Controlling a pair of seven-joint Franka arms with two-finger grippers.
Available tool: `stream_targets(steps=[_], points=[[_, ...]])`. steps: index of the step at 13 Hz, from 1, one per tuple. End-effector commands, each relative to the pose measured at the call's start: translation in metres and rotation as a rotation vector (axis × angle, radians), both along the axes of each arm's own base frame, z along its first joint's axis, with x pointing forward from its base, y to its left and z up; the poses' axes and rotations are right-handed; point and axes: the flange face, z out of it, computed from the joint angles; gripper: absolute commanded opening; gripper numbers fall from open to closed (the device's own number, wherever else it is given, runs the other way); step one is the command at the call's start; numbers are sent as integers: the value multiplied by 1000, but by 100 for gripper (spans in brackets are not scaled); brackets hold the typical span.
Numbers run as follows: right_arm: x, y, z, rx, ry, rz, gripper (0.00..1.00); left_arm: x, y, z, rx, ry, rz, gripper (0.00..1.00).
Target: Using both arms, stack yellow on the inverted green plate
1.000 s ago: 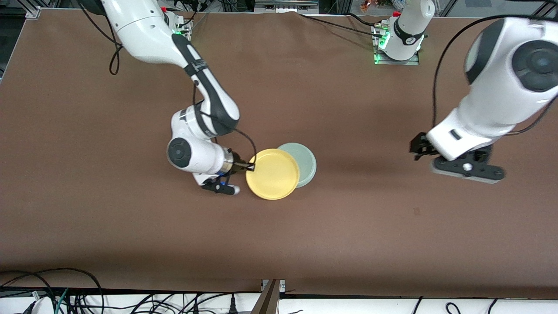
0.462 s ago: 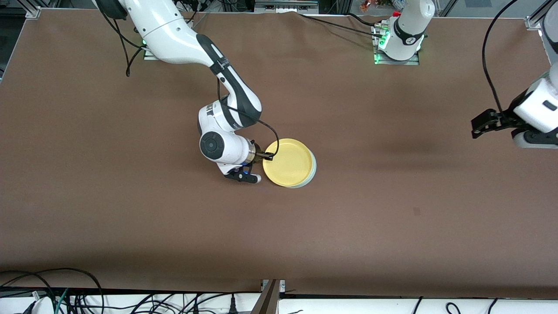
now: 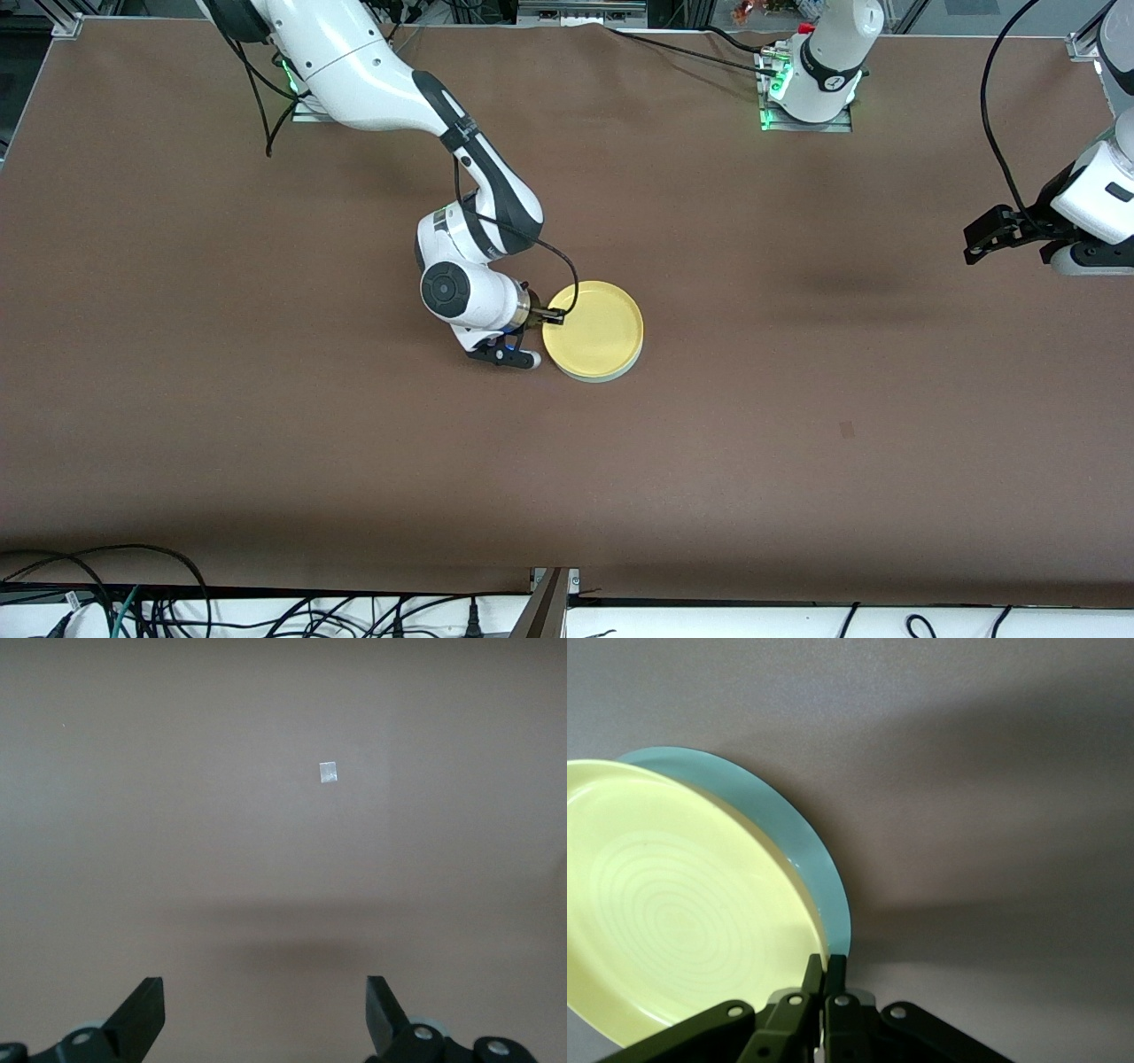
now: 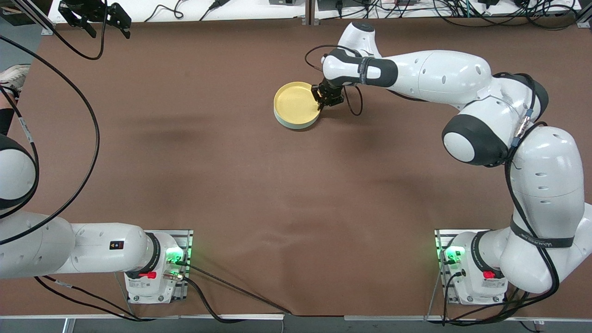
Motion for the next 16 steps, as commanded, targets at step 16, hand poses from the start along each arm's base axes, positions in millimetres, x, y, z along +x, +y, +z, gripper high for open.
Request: stream_targets(steps=[16], points=[[96,-312,182,-165,65,186,100,6,-4,6,-23,-28,-51,100]])
